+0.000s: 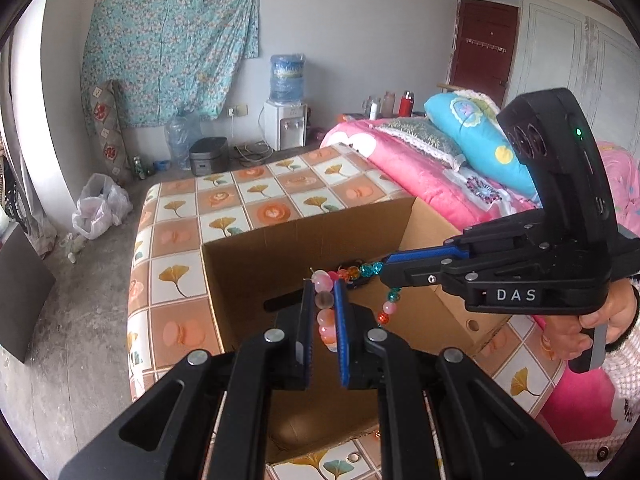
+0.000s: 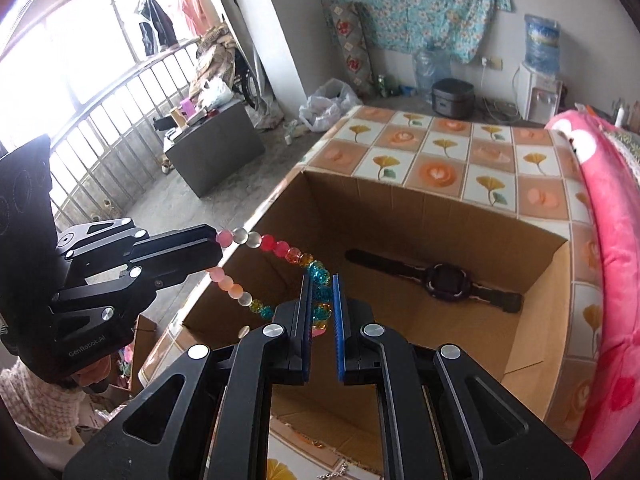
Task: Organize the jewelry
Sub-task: 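Carry the beaded bracelet over the box with both tools, then open both tools to drop the bracelet into the box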
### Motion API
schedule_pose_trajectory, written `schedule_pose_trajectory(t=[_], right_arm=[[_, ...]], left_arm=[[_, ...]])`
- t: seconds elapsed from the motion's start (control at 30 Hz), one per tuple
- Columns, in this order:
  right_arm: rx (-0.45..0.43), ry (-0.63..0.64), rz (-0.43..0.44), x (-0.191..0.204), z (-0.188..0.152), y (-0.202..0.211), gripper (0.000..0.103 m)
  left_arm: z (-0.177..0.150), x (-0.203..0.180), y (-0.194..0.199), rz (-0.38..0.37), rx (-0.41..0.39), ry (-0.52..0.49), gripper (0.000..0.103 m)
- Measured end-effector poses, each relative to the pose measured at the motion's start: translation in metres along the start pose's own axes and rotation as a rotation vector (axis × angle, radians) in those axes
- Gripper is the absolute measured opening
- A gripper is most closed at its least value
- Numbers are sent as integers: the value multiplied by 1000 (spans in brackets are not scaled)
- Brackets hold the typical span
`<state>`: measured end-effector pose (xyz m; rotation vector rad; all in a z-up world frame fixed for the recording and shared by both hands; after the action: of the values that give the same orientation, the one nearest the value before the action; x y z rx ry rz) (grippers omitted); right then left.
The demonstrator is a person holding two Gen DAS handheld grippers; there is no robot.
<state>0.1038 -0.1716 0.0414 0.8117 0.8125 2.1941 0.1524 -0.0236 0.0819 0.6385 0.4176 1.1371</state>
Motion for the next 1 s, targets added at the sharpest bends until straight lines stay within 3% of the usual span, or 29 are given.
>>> schedule_pose_trajectory(t=[0.2, 0.43, 0.53, 0.8, 1.0], right_arm=[[184, -95, 41, -26, -6, -50, 7], [371, -202, 98, -41, -17, -93, 9], [405, -252, 114, -48, -21, -103, 12], [352, -249, 96, -46, -19, -89, 20], [223, -201, 73, -37, -14, -46, 30]], left_arm=[[-19, 9, -51, 1, 178, -1, 9], [-32, 7, -81, 29, 304, -57, 10], [-34, 7, -88, 68, 326, -95, 10], [-31, 13, -83, 95, 301, -71, 13], [-26, 18, -55, 79, 200, -10, 21]])
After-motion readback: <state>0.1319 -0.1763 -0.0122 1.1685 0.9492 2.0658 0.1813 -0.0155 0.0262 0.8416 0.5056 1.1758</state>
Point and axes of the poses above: each gripper's, at about its wrist camera, not at the fingertips, and y roughly against the way its jaws point, x to its left, z to its top, the point moved 2 cm from there along -y, roughly the way its jaws point, and after that the axes turned 6 degrees about z, right-handed, at the moved point
